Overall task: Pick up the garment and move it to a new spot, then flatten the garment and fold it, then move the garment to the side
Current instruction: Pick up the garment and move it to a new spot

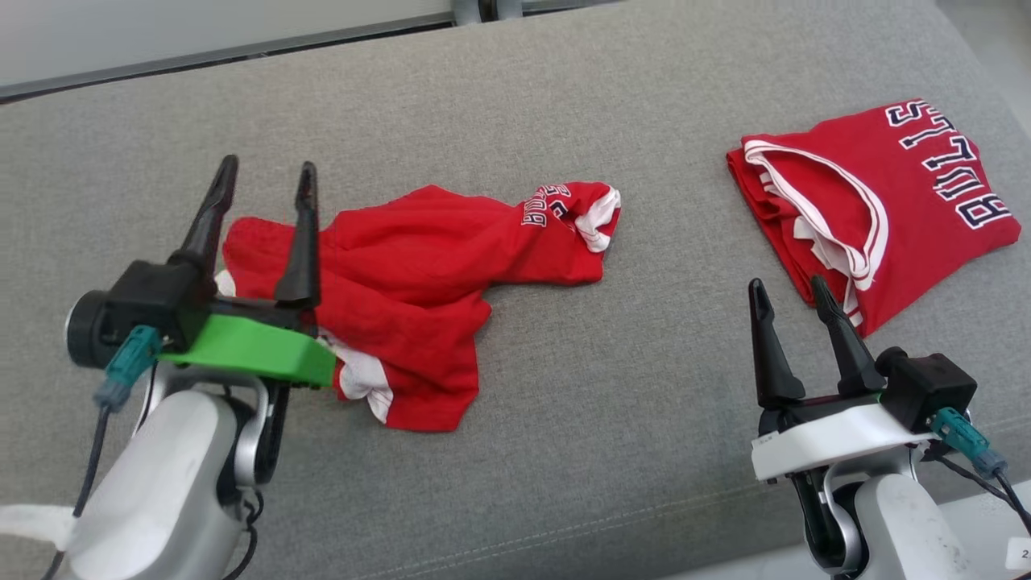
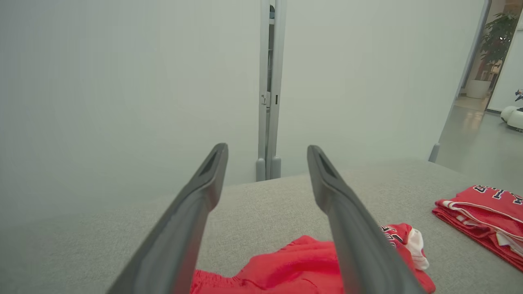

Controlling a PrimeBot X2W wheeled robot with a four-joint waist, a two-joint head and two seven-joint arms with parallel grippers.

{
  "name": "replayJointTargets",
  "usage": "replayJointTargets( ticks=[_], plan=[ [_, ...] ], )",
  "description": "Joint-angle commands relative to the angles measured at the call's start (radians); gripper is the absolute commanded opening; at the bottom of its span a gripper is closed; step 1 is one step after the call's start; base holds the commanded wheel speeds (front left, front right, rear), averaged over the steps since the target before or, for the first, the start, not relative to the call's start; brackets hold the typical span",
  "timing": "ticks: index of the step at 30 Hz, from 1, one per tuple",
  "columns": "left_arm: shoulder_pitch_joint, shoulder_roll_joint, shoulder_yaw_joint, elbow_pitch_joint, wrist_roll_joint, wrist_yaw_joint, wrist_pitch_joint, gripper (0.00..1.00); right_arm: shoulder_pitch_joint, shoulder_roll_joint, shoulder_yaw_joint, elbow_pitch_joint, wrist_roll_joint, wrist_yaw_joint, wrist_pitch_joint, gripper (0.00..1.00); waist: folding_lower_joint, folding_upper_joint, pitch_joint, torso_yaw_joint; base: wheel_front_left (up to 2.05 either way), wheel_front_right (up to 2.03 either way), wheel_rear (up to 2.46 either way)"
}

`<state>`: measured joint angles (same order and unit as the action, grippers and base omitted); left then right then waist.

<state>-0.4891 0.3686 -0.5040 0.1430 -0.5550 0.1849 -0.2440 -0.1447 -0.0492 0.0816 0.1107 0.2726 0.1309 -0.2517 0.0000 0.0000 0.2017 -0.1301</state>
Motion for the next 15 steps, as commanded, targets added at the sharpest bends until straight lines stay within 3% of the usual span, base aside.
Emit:
replayJointTargets(
  ticks=[1, 7, 15],
  plan=[
    [0.044, 0.023, 0.025, -0.019, -0.007, 0.012, -0.010, 1.00, 0.020, -0.003, -0.006, -0.009, -0.015, 0.000, 0.005, 1.00, 0.0000, 0.0000, -0.038, 0.030, 0.00, 0.00, 0.00],
    [0.165, 0.068, 0.103, -0.052, -0.029, -0.008, -0.021, 1.00, 0.056, -0.003, -0.006, -0.026, -0.037, 0.000, 0.023, 1.00, 0.0000, 0.0000, -0.083, 0.049, 0.00, 0.00, 0.00],
    [0.304, 0.054, 0.171, -0.061, 0.001, -0.033, -0.022, 1.00, 0.102, -0.003, -0.004, -0.033, -0.051, 0.000, 0.048, 1.00, 0.0000, 0.0000, -0.145, 0.061, 0.00, 0.00, 0.00]
  ],
)
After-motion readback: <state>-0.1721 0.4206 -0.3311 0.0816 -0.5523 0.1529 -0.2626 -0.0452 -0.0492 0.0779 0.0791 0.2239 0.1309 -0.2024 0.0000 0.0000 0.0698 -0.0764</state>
